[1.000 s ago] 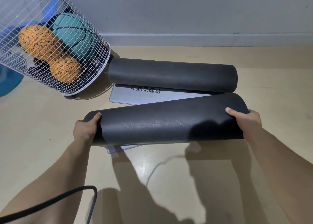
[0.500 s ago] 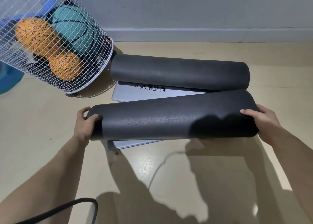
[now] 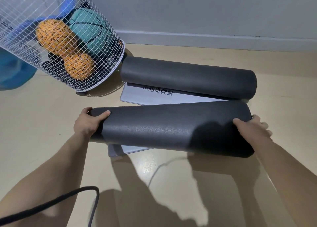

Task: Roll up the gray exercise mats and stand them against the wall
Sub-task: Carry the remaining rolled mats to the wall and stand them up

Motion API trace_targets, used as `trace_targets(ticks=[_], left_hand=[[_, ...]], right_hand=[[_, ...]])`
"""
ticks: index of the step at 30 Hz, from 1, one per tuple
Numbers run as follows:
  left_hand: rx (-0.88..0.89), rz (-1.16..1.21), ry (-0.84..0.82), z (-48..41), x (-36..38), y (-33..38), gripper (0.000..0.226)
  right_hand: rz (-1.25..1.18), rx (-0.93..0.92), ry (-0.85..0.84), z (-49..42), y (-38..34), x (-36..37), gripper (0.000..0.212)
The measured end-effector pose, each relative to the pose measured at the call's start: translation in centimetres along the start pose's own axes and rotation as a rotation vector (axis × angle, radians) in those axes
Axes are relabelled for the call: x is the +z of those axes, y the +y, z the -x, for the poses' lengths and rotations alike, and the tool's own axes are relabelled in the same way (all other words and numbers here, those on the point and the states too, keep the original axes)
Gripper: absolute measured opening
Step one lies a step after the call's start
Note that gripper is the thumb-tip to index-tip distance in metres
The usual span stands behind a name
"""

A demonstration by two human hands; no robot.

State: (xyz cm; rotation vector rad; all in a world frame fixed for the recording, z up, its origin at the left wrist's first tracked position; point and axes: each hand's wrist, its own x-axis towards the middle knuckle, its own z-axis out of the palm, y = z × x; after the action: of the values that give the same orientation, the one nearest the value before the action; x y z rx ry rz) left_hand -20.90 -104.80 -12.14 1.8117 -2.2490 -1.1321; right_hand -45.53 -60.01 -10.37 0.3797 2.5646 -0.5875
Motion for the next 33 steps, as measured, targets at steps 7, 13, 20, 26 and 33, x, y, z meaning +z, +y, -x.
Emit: trace_targets(ticks=[7, 13, 20, 26, 33], left_hand=[[-0.059, 0.127, 0.071, -1.0, 1.0, -1.4, 0.095], [-0.444, 0.346, 0.338, 5.9, 6.4, 0.2, 0.124], [-0.569, 1.151, -0.393, 15.0, 15.0, 3.8, 0.095], [-0.637, 1.339, -0.177, 15.1, 15.3, 5.2, 0.097], [-0.531, 1.215, -0.169, 16.4, 9.4, 0.6, 0.075]], right_hand=[[0.950, -1.002, -0.277, 6.3, -8.2, 5.3, 0.150], [1.053, -0.996, -0.282, 5.1, -10.9, 7.9, 0.154], [0.923, -0.964, -0.421, 4.4, -14.2, 6.4, 0.142], [0.882, -0.937, -0.502, 6.3, -14.2, 7.3, 0.120], [0.779, -0.893, -0.622, 12.1, -15.8, 9.2, 0.071]])
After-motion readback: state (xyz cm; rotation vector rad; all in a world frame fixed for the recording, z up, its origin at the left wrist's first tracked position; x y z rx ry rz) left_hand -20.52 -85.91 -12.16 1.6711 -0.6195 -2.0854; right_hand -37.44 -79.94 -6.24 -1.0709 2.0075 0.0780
